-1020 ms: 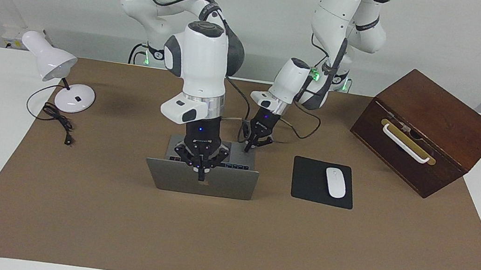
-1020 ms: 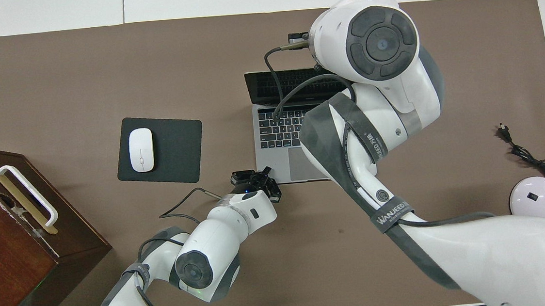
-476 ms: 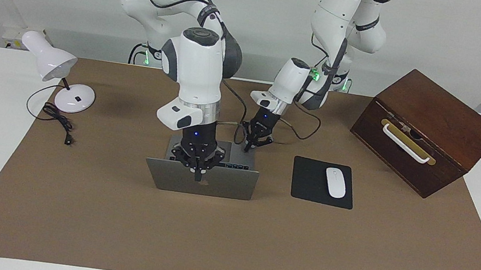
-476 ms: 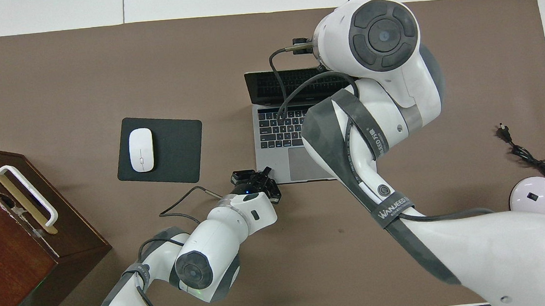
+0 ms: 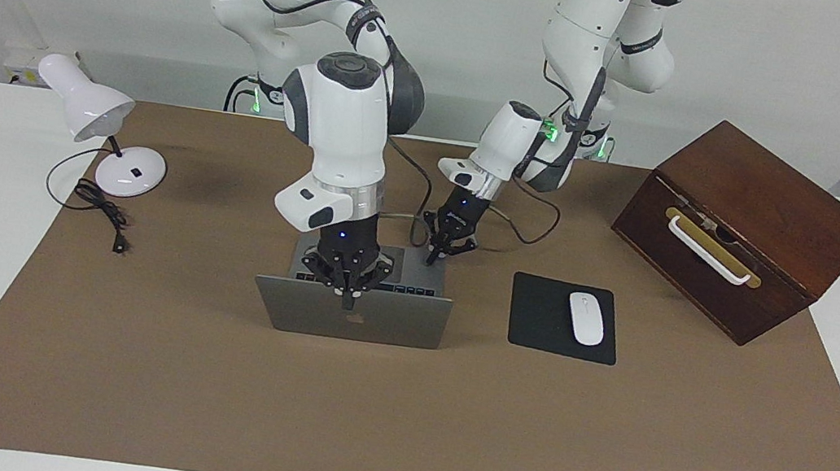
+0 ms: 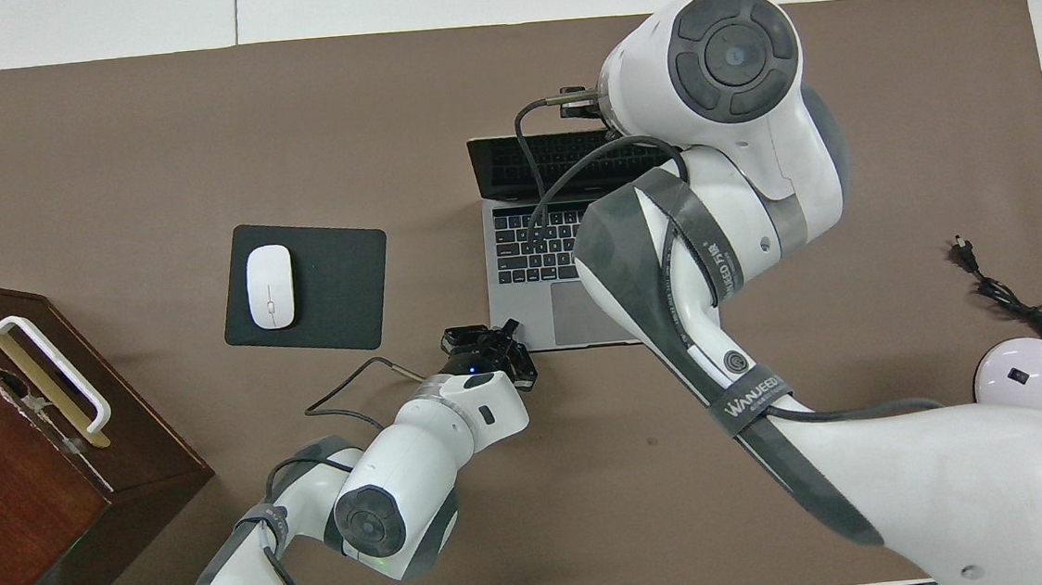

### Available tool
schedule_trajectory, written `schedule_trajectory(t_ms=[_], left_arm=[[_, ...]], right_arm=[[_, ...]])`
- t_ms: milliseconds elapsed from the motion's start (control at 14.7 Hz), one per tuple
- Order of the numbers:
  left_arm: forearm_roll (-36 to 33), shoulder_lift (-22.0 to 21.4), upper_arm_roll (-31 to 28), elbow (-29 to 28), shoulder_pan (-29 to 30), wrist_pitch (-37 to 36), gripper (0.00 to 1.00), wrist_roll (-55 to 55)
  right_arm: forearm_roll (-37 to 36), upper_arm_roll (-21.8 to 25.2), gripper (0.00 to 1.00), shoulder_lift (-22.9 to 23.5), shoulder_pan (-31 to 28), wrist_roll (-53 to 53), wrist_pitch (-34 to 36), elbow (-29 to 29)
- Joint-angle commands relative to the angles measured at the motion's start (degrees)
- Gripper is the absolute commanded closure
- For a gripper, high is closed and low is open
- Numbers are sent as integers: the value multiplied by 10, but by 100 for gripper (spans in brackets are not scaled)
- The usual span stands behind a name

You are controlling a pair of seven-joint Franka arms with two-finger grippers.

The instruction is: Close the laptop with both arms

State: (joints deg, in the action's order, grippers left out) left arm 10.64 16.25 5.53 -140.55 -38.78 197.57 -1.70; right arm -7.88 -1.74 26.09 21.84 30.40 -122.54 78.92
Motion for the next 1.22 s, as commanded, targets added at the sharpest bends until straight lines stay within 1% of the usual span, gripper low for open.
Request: schedule_trajectory(t_ms=[0,68,272,476,748,884,1156], left_arm=[[9,34,-10,-20,-5,8,100,-15],[9,35,-10,-20,-6,8,100,-15],[9,41,-10,-20,-6,12,100,-15],[9,45,-10,-23,-6,14,100,-21],[9,52,-10,-26,-8,15,100,-30],[9,55,-10,-28,-9,15,100,-32],[9,59,-10,-32,-8,16,100,-37]], right_arm=[[16,-6,100,-5,-7,-18,33,-3],[21,-6,100,-7,-6,-24,44,-3],[64,-6,100,-10,-7,-29,80,-1],[83,-6,100,-15,-11,-36,105,5],[108,-6,100,-27,-18,-43,138,31],[118,-6,100,-30,-24,-44,154,54],[150,-6,100,-64,-39,-50,164,131]])
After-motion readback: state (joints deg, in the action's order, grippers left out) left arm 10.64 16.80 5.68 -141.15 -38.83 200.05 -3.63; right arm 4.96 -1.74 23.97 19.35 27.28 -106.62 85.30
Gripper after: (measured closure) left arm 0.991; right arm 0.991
